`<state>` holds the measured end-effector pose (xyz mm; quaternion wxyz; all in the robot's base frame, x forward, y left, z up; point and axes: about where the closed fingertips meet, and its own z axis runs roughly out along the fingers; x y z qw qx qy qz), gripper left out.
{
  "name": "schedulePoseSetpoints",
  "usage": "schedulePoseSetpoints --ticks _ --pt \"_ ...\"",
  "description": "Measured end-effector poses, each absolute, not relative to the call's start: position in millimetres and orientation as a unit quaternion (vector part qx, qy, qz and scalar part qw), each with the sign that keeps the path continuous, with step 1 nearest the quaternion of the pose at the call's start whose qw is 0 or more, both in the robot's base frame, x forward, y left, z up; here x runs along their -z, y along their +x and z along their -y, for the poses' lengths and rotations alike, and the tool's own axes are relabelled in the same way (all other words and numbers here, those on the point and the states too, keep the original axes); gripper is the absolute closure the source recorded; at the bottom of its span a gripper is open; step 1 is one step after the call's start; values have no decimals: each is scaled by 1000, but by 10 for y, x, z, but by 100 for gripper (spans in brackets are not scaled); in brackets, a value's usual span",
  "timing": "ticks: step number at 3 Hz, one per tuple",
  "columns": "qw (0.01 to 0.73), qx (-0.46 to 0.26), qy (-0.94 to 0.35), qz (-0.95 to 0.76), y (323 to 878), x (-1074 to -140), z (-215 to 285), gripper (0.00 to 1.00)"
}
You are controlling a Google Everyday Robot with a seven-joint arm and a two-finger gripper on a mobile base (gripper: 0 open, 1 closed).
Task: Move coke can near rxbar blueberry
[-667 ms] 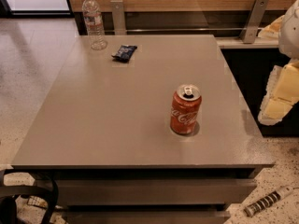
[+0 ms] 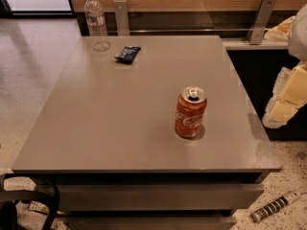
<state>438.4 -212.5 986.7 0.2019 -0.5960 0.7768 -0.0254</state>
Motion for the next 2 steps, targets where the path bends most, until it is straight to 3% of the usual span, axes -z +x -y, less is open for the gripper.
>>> schedulePoseSetpoints --ticks 2 --pt "347 -73 -559 -750 4490 -9468 2241 0"
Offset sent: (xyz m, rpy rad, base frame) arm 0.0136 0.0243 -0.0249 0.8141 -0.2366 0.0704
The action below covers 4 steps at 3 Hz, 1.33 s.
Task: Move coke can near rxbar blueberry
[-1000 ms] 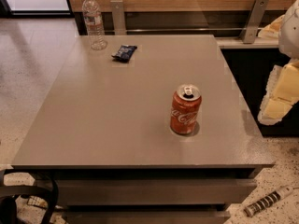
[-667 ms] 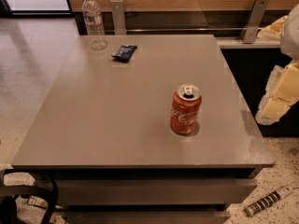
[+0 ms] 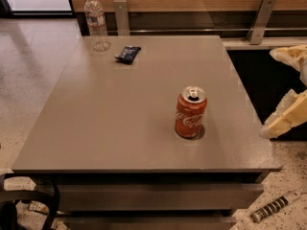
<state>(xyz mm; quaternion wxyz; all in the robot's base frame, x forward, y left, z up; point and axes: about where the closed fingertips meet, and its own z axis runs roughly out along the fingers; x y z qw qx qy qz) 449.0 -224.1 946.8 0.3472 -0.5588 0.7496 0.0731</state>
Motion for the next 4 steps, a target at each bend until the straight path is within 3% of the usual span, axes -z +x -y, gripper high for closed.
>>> schedulePoseSetpoints --ticks 2,4 --pt "501 -215 -517 -660 4700 -9249 1869 0" --pt "573 -359 -449 -584 4728 -9443 1445 0"
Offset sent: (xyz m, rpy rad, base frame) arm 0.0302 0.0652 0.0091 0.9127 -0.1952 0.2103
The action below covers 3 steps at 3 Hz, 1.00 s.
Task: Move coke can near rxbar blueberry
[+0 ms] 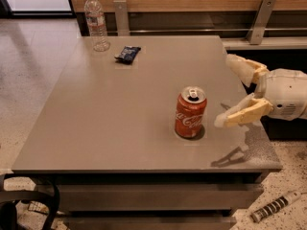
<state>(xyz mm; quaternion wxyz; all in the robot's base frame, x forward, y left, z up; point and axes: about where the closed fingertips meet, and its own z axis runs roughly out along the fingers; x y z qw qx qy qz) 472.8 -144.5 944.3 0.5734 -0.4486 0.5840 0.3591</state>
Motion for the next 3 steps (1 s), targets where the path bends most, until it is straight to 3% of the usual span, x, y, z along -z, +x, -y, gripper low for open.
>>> schedulePoseSetpoints --ticks 3 --pt "570 -353 -425 -608 4820 -9292 1054 0"
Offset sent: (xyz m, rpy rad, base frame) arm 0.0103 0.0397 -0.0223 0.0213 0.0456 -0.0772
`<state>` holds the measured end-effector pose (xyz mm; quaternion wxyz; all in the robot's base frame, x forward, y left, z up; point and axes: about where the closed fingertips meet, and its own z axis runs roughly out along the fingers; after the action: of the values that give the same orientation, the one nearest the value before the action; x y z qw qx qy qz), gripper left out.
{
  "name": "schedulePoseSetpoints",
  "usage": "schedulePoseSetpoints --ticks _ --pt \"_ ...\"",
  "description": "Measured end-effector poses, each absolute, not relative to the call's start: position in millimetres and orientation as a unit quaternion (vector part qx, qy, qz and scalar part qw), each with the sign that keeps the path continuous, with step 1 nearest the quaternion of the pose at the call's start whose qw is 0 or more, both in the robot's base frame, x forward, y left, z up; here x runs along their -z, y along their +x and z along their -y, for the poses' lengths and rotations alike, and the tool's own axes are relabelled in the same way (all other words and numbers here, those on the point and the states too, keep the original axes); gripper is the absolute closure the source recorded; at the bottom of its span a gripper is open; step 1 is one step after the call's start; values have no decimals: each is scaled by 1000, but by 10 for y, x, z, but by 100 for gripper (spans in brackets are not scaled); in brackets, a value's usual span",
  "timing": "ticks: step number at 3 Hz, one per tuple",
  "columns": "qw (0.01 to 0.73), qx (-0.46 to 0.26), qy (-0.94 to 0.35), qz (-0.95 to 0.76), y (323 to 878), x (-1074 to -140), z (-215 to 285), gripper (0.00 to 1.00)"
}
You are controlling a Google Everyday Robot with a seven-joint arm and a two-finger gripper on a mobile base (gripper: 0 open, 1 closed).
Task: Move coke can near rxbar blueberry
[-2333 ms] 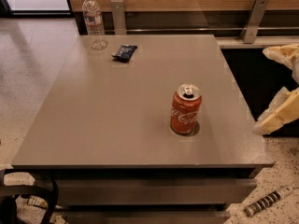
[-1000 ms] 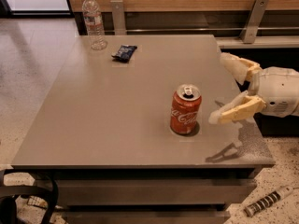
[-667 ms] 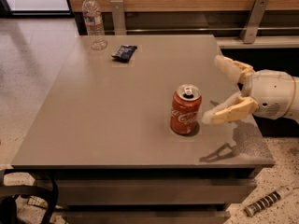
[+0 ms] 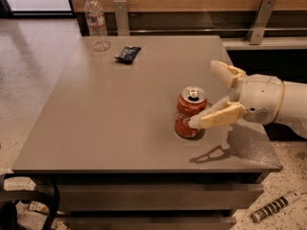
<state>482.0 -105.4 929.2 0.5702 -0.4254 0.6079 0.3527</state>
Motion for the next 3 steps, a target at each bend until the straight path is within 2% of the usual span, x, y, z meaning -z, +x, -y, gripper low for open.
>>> schedulePoseSetpoints --ticks 2,3 --pt "578 -320 -414 -626 4914 -9007 957 0" --pt "583 -317 -403 -630 4934 -8838 955 16"
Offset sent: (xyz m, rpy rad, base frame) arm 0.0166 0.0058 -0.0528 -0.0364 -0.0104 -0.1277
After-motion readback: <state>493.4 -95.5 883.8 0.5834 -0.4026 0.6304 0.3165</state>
